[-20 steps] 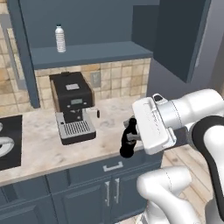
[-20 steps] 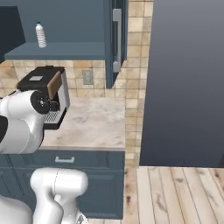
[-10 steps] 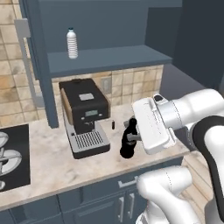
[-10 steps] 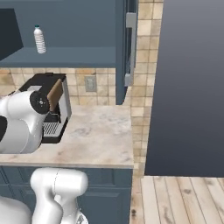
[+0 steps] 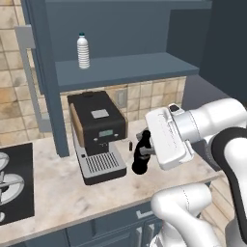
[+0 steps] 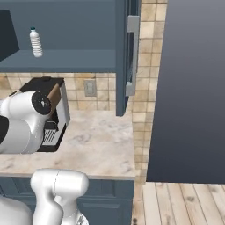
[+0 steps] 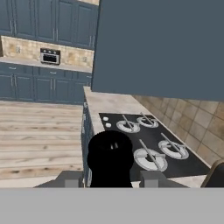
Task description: Sort all alcoholic drinks to one cabinet, and non-alcoholic drinks to the other.
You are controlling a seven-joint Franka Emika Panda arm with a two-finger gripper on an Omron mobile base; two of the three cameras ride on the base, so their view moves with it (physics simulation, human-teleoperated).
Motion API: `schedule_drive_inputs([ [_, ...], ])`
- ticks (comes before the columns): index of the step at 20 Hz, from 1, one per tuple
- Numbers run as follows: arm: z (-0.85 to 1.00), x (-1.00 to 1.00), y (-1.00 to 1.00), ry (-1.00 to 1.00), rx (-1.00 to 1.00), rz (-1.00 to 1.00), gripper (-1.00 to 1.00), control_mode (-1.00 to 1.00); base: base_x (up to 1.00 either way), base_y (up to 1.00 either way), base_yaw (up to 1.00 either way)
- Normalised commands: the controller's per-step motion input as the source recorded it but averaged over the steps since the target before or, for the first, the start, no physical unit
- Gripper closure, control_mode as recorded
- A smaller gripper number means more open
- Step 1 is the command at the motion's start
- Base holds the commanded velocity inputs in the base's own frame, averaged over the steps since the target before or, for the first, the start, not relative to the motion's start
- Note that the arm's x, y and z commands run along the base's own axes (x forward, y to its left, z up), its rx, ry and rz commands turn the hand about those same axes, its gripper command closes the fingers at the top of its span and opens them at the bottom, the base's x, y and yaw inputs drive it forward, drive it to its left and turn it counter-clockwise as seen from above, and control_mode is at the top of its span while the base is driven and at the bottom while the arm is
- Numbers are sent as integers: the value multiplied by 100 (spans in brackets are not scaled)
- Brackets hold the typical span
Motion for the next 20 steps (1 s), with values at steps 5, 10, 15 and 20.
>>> schedule_drive_inputs([
  [5,0,0,0,0,0,0,100,100,66,26,0],
  [10,0,0,0,0,0,0,100,100,60,23,0],
  [15,0,0,0,0,0,0,100,100,0,2,0],
  [20,11,0,1,-3,-1,0,100,-100,0,0,0],
])
